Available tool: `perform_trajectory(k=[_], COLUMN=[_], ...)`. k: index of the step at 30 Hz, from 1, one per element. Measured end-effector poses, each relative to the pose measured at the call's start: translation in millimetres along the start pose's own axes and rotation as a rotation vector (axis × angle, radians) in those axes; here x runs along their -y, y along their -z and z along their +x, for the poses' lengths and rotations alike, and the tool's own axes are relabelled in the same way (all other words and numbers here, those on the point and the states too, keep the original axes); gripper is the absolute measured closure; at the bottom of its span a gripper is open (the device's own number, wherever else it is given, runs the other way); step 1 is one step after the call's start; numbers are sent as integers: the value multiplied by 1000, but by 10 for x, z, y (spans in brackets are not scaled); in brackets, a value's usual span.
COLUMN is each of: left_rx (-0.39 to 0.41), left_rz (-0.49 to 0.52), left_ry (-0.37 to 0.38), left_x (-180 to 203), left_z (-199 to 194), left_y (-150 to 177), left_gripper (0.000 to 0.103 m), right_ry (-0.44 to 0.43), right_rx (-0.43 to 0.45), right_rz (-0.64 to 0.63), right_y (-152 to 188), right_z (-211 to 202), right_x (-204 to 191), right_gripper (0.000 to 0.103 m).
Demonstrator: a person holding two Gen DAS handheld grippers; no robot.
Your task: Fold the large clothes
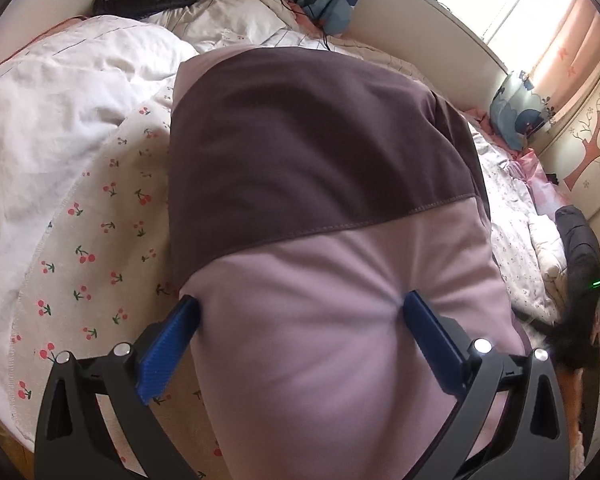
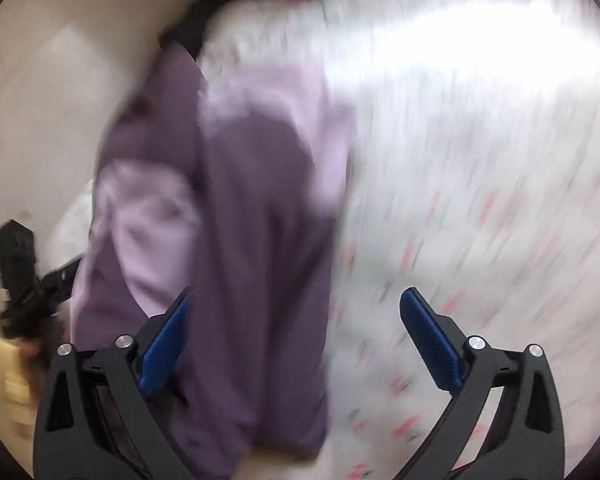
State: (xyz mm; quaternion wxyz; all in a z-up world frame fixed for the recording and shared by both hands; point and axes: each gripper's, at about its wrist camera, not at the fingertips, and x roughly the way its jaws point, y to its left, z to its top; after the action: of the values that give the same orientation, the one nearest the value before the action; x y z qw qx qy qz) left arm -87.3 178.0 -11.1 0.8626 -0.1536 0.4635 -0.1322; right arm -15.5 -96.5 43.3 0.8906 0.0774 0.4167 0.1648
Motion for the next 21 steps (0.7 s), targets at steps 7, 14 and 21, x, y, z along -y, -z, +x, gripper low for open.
perform_trajectory(k=[7, 14, 21], left_rx=[4, 34, 107], left_rz=[8, 86, 183], left_ry=[-16, -50, -181], left_x=[21, 206, 318], left_z=[-16, -42, -184], left_y=[-27, -31, 46], left_gripper=[5, 5, 5], right_ry=[3, -12, -37], right_rx=[72, -99, 76], right_rz=[-104, 41, -150], right_y=[-961, -726, -243], right_z=[623, 1527, 127], right_x=[-603, -85, -364], right_gripper=[7, 6, 7])
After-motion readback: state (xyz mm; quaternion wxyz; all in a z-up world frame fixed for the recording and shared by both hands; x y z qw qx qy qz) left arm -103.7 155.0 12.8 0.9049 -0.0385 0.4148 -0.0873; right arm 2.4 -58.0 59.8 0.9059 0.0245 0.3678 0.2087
